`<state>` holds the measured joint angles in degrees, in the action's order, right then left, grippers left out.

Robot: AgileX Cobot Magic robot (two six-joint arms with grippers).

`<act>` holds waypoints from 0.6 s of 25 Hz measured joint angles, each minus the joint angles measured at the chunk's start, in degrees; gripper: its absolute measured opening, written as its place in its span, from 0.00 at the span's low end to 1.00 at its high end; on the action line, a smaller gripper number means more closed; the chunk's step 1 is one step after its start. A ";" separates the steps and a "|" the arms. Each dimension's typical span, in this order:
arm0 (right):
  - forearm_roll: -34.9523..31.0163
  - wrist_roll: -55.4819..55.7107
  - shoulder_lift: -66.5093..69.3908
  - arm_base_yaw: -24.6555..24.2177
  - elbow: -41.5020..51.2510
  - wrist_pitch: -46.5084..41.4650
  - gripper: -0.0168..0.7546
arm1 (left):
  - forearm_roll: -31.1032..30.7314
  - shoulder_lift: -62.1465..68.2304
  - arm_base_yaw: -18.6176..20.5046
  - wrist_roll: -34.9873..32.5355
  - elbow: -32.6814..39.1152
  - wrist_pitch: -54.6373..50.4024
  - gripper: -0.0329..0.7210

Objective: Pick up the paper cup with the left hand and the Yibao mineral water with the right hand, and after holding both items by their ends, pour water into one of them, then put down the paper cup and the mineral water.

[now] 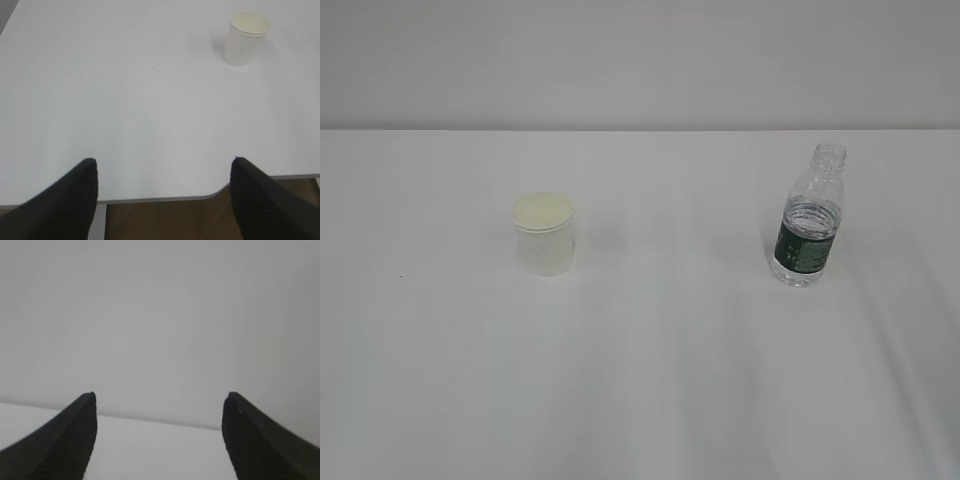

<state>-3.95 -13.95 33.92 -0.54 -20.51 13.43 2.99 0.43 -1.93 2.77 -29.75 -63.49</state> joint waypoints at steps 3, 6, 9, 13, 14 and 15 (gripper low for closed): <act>4.83 4.32 1.77 0.00 2.13 0.00 0.79 | 0.00 0.00 0.00 0.00 0.00 0.00 0.83; 9.68 8.84 4.96 0.00 2.66 0.68 0.79 | 0.00 0.00 0.00 0.00 0.00 0.00 0.83; 14.63 14.69 9.55 0.00 2.66 1.75 0.79 | 0.00 0.00 0.00 0.00 0.00 0.00 0.83; 23.03 22.77 13.98 0.00 2.66 3.56 0.79 | 0.00 0.00 0.00 0.00 0.00 0.00 0.83; 26.29 26.70 15.92 0.00 2.66 4.76 0.79 | 0.00 0.00 0.00 0.00 0.00 0.00 0.83; 27.63 29.19 17.30 0.00 2.66 5.32 0.79 | 0.00 0.00 0.00 0.00 0.00 0.00 0.83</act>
<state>23.67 15.25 51.22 -0.54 -17.85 18.75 2.99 0.43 -1.93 2.77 -29.75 -63.49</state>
